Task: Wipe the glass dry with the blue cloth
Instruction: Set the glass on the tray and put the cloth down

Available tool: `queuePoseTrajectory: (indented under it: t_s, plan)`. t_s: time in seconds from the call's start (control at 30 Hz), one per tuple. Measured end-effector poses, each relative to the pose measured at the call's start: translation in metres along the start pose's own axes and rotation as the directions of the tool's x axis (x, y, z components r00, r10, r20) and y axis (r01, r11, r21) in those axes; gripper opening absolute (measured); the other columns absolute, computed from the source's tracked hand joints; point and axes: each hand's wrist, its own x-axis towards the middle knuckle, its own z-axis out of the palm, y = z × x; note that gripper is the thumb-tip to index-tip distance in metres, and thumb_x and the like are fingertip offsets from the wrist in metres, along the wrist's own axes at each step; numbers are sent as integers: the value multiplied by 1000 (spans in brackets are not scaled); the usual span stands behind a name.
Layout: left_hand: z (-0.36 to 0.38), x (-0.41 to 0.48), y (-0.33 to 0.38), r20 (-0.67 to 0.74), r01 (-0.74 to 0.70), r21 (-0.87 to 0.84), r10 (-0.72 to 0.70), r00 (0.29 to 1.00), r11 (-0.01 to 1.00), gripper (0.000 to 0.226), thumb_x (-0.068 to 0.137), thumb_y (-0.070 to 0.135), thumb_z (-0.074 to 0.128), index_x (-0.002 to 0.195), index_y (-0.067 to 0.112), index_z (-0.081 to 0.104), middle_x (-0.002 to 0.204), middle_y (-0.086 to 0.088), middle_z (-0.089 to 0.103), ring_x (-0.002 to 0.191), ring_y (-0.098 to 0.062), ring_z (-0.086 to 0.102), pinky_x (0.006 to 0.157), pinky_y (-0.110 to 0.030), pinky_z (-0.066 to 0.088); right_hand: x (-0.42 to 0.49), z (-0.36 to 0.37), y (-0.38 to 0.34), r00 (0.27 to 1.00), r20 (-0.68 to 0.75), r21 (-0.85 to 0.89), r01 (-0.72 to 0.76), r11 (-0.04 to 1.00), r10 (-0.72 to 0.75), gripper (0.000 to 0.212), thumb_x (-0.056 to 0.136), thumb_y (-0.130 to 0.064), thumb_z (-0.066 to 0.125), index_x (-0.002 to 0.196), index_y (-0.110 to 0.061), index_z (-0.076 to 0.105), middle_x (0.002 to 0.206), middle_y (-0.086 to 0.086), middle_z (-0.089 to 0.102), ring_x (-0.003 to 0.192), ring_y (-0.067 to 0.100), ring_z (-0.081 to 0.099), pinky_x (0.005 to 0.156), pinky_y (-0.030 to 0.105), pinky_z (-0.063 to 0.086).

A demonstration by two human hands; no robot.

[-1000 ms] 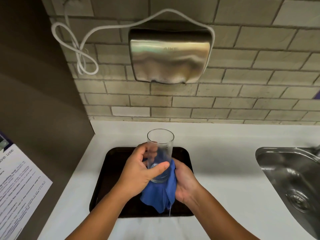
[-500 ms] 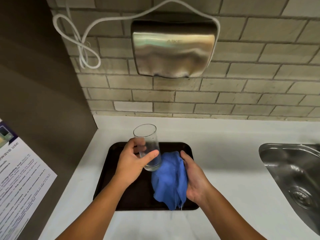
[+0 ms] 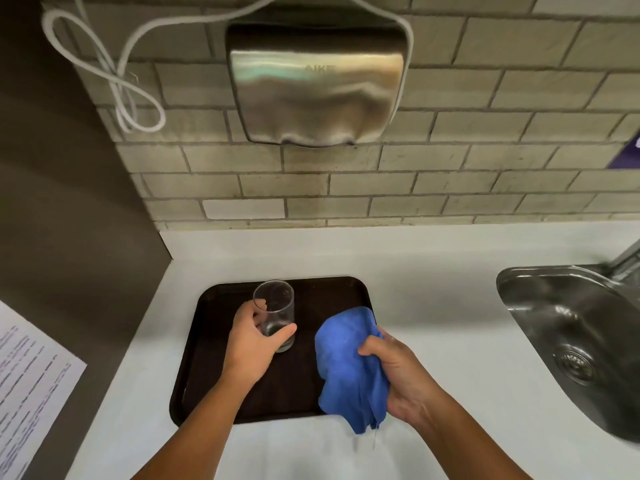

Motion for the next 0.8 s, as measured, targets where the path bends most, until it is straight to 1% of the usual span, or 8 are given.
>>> queuePoseTrajectory:
  t_s: [0.17,0.33,0.5,0.53,0.6,0.67,0.73,0.8]
  plan:
    - [6,-5,-18,-14,31,19,-31,999,999,65,72,34,103,113,52,55,133,7,67,118,2,65,94,-27,56,-5,-10,-2,998,64,80,-16,997,11,57,69,0,65,125,10,74,113,29,77,95,37,80,79,43,66]
    - [9,-9,-24,-20,40,46,-40,999,998,69,76,32,101,128,38,57,135,10,62,127,-17,67,101,-33,58,-11,-12,-9,994,113,165,-21,986,3,54,66,-3,69,119,6,81,124,28,78,104,38,81,91,45,66]
    - [10,-37,-1,-129,152,77,-141,982,985,99,75,37,102,156,18,49,148,1,47,127,-15,57,109,-43,55,-18,-4,-15,994,111,227,-17,974,-8,52,76,-16,84,125,1,80,129,26,78,113,39,80,95,47,65]
    - [12,-52,1,-198,172,37,-162,967,984,94,77,40,100,155,20,51,147,-1,50,124,-16,60,107,-44,57,-20,-3,-16,994,108,246,-15,969,-12,52,84,-23,84,130,0,78,135,26,76,119,39,79,98,48,64]
    - [17,-87,8,-300,102,-81,-122,946,992,52,87,46,89,130,43,61,126,7,64,106,-15,69,92,-34,62,-23,0,-19,994,107,271,-9,963,-21,51,99,-37,76,138,-3,75,145,26,71,131,38,73,106,47,61]
    - [26,-113,19,-250,40,-197,-90,964,980,13,99,44,76,106,53,69,101,12,75,92,-15,73,77,-15,57,-26,3,-21,992,120,260,-6,966,-27,52,104,-42,71,139,-3,74,148,26,69,135,36,70,110,45,59]
    - [37,-122,36,-105,98,-270,-130,986,958,16,109,38,64,105,48,77,102,17,82,95,-12,77,79,-14,56,-29,5,-22,989,148,224,-6,975,-28,54,105,-42,71,140,-1,72,149,27,68,137,37,69,114,45,56]
    - [48,-120,57,129,245,-393,-211,969,886,39,105,55,51,122,33,79,113,11,86,110,-13,80,95,-27,58,-33,8,-23,985,171,191,4,982,-37,57,102,-40,75,141,0,71,151,28,66,141,39,65,117,47,53]
